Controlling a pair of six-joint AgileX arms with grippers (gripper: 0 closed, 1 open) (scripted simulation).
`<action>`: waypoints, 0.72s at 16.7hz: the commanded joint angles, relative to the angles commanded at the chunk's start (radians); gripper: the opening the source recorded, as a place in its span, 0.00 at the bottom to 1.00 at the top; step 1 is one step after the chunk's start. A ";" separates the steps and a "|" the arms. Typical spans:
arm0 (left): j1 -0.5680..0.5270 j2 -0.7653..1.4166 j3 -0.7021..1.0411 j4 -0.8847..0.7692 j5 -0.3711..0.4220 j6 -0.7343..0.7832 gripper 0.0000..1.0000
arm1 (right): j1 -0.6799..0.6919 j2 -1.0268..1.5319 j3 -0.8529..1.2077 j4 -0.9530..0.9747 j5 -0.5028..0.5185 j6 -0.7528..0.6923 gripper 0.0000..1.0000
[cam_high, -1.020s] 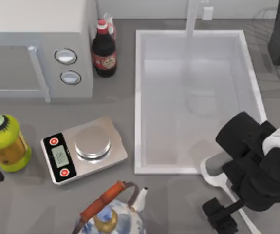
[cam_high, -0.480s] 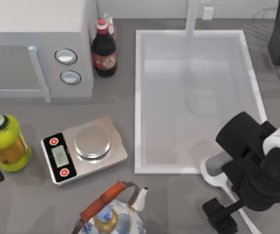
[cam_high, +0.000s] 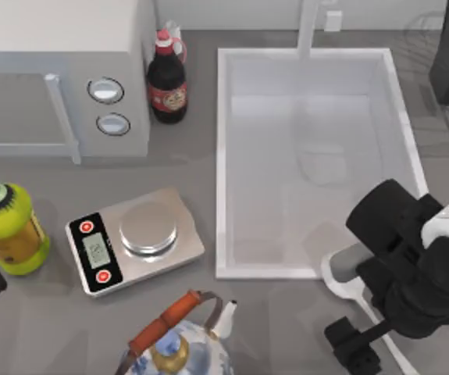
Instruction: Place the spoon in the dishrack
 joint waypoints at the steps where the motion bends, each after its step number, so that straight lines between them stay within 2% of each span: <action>1: 0.000 0.000 0.000 0.000 0.000 0.000 1.00 | 0.000 0.000 0.000 0.000 0.000 0.000 0.00; 7: 0.000 0.000 0.000 0.000 0.000 0.000 1.00 | 0.004 -0.073 0.097 -0.131 -0.015 0.000 0.00; 12: 0.000 0.000 0.000 0.000 0.000 0.000 1.00 | 0.003 -0.121 0.348 -0.452 -0.015 -0.001 0.00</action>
